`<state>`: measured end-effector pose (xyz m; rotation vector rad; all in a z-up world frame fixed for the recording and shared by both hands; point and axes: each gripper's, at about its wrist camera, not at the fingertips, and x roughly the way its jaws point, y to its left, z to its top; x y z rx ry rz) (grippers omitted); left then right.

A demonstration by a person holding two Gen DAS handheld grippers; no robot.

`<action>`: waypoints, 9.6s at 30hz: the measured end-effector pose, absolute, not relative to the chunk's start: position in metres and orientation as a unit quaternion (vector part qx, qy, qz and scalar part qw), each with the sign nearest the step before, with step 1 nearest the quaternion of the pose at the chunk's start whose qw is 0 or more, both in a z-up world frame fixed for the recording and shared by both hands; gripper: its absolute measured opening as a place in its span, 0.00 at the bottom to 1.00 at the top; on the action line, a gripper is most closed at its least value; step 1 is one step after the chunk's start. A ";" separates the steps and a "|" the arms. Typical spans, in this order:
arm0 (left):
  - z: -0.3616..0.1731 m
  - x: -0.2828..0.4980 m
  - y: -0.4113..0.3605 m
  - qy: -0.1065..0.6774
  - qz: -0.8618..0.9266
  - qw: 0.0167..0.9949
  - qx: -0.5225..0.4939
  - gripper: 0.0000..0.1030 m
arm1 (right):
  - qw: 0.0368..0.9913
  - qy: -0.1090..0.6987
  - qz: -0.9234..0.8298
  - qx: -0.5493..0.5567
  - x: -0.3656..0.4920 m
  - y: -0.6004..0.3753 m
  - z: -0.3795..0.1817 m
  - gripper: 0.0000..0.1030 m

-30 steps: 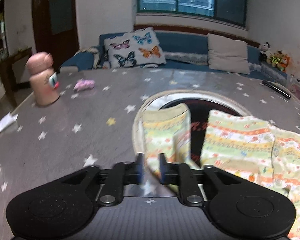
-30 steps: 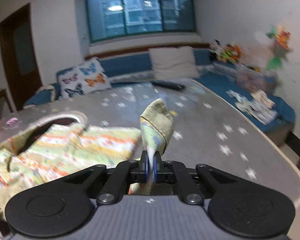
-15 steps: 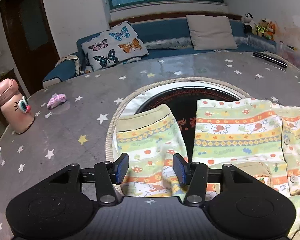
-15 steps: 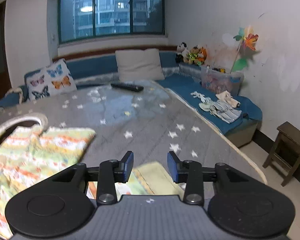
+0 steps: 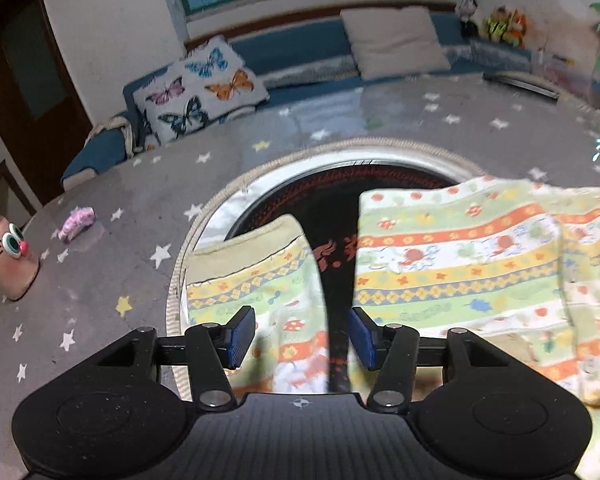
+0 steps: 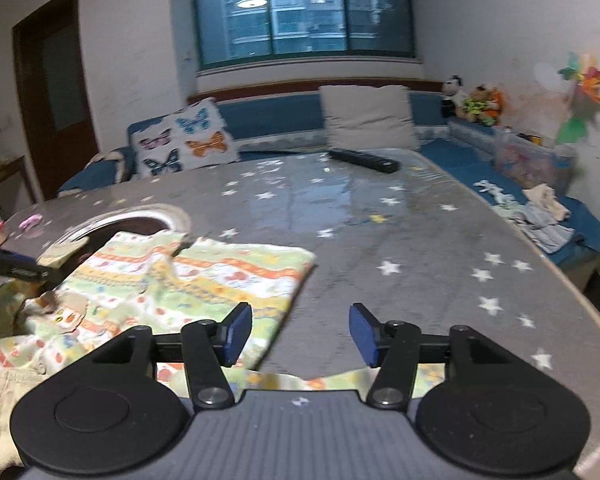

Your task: Fold clothes

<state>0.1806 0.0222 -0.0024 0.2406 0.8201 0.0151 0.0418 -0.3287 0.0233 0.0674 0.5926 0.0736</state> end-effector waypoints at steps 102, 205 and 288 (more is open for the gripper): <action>0.007 0.022 0.213 0.321 0.291 0.900 -0.054 0.56 | 0.944 0.330 0.021 -0.003 0.154 -0.349 -0.012 0.82; -0.013 0.233 0.102 0.372 0.045 0.926 0.041 0.65 | 0.903 0.389 0.172 0.059 0.263 -0.247 0.005 0.37; 0.003 0.074 0.076 0.304 -0.110 0.946 0.014 0.12 | 0.825 0.360 0.423 -0.106 0.068 -0.110 0.020 0.40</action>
